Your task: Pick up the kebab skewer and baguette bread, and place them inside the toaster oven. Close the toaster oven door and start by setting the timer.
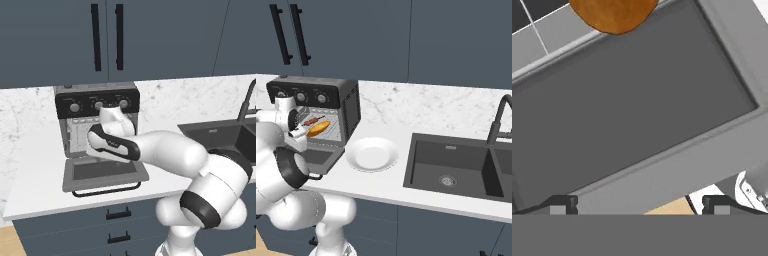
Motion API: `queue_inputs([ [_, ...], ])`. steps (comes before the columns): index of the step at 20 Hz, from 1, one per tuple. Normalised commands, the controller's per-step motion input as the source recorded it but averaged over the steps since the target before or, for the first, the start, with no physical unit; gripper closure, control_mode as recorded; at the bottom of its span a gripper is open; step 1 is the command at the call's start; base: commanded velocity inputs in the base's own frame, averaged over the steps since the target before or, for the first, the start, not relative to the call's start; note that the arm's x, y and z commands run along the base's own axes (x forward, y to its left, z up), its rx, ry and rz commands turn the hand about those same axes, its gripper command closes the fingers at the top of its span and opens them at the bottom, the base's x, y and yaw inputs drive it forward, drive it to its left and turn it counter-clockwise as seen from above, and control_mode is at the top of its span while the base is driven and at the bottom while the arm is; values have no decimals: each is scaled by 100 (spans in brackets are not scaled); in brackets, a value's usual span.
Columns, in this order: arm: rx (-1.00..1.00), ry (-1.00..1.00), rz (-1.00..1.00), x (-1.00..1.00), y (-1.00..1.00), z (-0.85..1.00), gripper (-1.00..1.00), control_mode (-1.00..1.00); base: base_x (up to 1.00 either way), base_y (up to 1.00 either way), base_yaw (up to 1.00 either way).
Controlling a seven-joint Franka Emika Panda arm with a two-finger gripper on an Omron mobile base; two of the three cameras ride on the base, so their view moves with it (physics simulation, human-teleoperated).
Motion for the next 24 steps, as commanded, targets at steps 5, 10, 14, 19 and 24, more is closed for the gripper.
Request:
queue_inputs([
  [5, 0, 9, 2, 34, -30, -17, -100, -100, 0, 0, 0],
  [10, 0, 0, 1, 27, 0, -4, -100, -100, 0, 0, 0],
  [14, 0, 1, 0, 11, 0, -31, -100, -100, 0, 0, 0],
  [19, 0, 0, 0, 21, 6, -31, -100, -100, 0, 0, 0],
  [24, 0, 0, 0, 69, 3, -10, -100, -100, 0, 0, 0],
])
